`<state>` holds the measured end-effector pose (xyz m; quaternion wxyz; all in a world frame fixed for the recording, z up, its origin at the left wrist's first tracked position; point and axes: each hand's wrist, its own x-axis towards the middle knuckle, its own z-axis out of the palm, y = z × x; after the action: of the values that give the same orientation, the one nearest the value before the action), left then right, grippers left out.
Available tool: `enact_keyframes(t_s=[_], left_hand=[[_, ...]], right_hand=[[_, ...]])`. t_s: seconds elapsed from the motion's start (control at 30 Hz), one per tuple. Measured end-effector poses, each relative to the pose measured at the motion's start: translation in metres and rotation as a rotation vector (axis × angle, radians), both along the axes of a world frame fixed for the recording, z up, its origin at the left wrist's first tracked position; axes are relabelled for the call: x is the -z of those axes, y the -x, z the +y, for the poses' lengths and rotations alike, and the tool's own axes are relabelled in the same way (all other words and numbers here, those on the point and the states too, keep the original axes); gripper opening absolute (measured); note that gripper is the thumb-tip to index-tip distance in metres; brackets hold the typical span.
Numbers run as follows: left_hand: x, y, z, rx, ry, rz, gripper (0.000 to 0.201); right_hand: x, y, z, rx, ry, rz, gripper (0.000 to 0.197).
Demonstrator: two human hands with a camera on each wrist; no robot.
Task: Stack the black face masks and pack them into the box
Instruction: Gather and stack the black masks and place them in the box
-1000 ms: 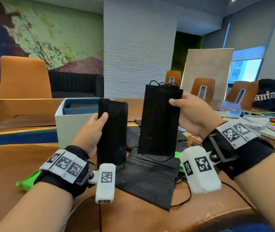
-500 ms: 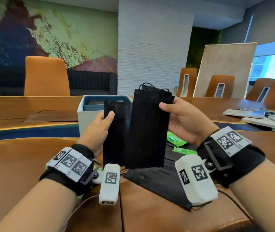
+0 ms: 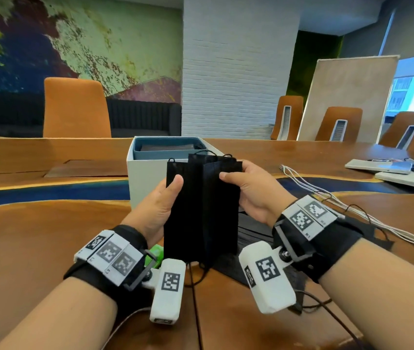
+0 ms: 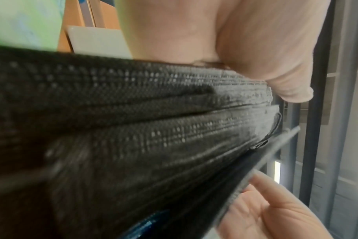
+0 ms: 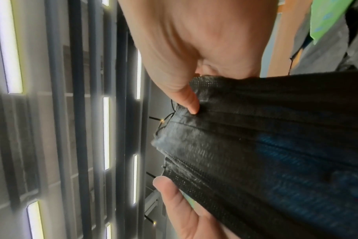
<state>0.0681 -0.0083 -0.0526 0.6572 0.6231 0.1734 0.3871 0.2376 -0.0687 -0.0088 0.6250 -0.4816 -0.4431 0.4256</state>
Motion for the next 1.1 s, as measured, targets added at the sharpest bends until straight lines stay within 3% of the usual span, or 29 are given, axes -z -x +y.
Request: enact_keyframes(t_s=[0.07, 0.13, 0.23, 0.3, 0.43, 0.53, 0.6, 0.73, 0.87, 0.93, 1.1], left_hand=[[-0.001, 0.001, -0.002, 0.054, -0.031, 0.006, 0.065], [0.0, 0.002, -0.001, 0.065, -0.046, 0.019, 0.09], [-0.003, 0.006, 0.002, 0.072, -0.052, -0.019, 0.106], [-0.007, 0.01, 0.004, 0.05, -0.065, -0.014, 0.099], [-0.009, 0.013, 0.002, 0.037, -0.113, 0.087, 0.052], [-0.006, 0.01, 0.0, 0.054, -0.1, 0.136, 0.047], [-0.005, 0.008, -0.002, 0.076, -0.102, 0.167, 0.045], [-0.005, 0.007, -0.003, 0.088, -0.078, 0.136, 0.039], [-0.003, 0.007, -0.003, 0.006, -0.005, 0.147, 0.039], [-0.003, 0.007, -0.002, -0.018, 0.014, 0.178, 0.043], [0.0, 0.008, 0.003, 0.023, -0.021, 0.188, 0.104]], right_hand=[[0.002, 0.003, 0.003, -0.013, 0.035, 0.028, 0.027], [0.007, 0.007, 0.008, -0.037, 0.076, 0.021, 0.034], [0.012, 0.014, 0.01, -0.081, 0.092, 0.01, 0.027], [0.013, 0.014, 0.009, -0.089, 0.099, -0.008, 0.026], [0.017, 0.002, 0.007, -0.04, 0.125, -0.179, 0.022], [0.02, -0.007, 0.001, 0.017, 0.127, -0.493, 0.011], [0.02, -0.01, -0.004, 0.06, 0.094, -0.606, 0.01], [0.023, -0.016, -0.004, 0.07, 0.104, -0.582, 0.024], [0.023, -0.02, -0.005, 0.031, 0.121, -0.572, 0.017], [0.022, -0.026, -0.005, 0.017, 0.109, -0.463, 0.016], [0.014, -0.038, -0.008, -0.057, 0.062, -0.145, 0.02]])
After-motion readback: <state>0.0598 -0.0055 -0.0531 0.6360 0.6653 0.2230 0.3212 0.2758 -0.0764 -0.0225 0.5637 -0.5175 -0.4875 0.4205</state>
